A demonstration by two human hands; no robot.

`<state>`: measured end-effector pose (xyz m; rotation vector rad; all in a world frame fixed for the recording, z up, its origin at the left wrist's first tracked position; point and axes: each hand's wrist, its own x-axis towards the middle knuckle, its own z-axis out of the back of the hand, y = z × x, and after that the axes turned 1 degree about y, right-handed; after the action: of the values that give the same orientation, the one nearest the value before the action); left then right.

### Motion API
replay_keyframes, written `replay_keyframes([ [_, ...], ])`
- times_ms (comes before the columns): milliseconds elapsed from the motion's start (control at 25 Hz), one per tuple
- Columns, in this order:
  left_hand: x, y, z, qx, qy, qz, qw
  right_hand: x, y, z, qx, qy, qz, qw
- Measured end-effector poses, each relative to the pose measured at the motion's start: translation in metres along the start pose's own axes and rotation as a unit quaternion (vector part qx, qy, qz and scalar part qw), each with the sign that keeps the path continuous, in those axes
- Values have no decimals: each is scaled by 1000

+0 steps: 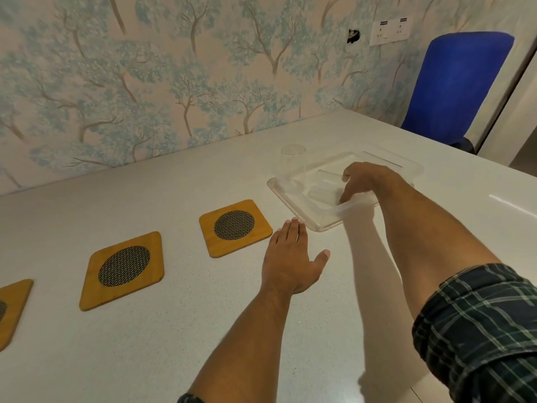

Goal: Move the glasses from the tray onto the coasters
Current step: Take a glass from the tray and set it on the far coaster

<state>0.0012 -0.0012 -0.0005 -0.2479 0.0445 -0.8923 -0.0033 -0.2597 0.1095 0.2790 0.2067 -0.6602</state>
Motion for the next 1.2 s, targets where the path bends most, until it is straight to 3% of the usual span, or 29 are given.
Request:
replay_keyframes([
  [320, 1, 0, -1, -2, -11, -5, 1000, 4, 28, 25, 105, -190, 10, 976],
  [440, 1, 1, -2, 0, -12, -5, 1000, 13, 35, 24, 109, -223, 4, 969],
  [920, 1, 0, -2, -1, -19, -2, 1000, 43, 54, 8, 58, -250, -6, 967],
  [1200, 1, 1, -2, 1, -18, -6, 1000, 41, 41, 4, 116, -238, -2, 964],
])
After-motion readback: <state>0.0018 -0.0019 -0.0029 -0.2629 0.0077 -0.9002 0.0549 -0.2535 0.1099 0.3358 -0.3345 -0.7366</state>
